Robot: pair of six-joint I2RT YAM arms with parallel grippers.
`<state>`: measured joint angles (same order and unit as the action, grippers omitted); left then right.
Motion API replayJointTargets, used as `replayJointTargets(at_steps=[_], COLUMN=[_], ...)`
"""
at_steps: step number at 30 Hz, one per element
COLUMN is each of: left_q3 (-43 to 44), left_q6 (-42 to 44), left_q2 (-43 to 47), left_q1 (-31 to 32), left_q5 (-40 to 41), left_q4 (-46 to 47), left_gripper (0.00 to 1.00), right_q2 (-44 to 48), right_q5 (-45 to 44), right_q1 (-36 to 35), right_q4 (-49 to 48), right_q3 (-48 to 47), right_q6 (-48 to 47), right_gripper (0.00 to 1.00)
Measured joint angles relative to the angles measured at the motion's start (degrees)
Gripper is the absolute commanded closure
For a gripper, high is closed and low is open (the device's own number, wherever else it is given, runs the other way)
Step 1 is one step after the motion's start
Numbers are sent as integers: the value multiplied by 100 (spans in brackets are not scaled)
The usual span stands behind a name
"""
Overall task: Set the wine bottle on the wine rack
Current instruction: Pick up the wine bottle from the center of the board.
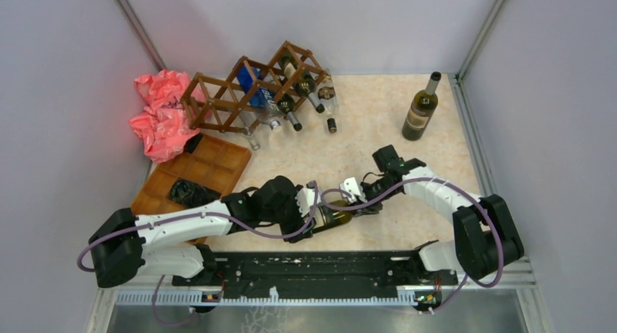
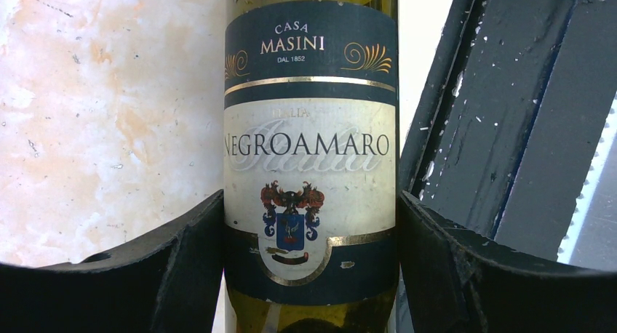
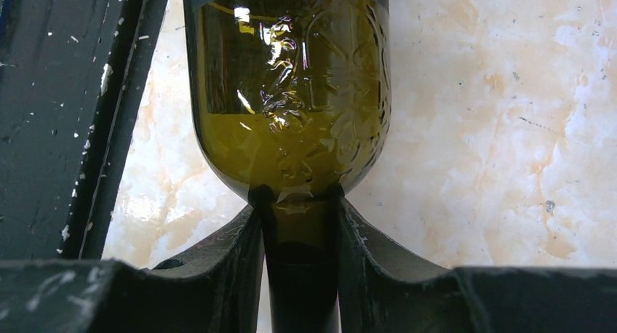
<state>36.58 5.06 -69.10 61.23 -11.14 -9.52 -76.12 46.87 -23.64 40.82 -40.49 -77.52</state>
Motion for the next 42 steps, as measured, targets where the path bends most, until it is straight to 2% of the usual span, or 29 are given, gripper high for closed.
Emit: replayJointTargets(at_steps=[6,13,17,22,42], left_q3=[0,4,22,24,26], left_q6=[4,13,13,13,-103], left_q2=[0,-44,-127,-129,44], left_q1=[2,13,15,17,37], left_q5=[33,52,59,94,396], left_q4=[52,74,76,85,46], left_gripper=[100,81,62,43,7], right_q2=[236,446,450,546,603], right_q5=[-72,-120,-140,-162,164], right_q1=[2,2,0,2,258], right_q4=[94,229,240,254,461], right_q3=[0,0,0,0,-55], right_q6=[-26,24,79,129,238], right_gripper=[100,100,100,100,100])
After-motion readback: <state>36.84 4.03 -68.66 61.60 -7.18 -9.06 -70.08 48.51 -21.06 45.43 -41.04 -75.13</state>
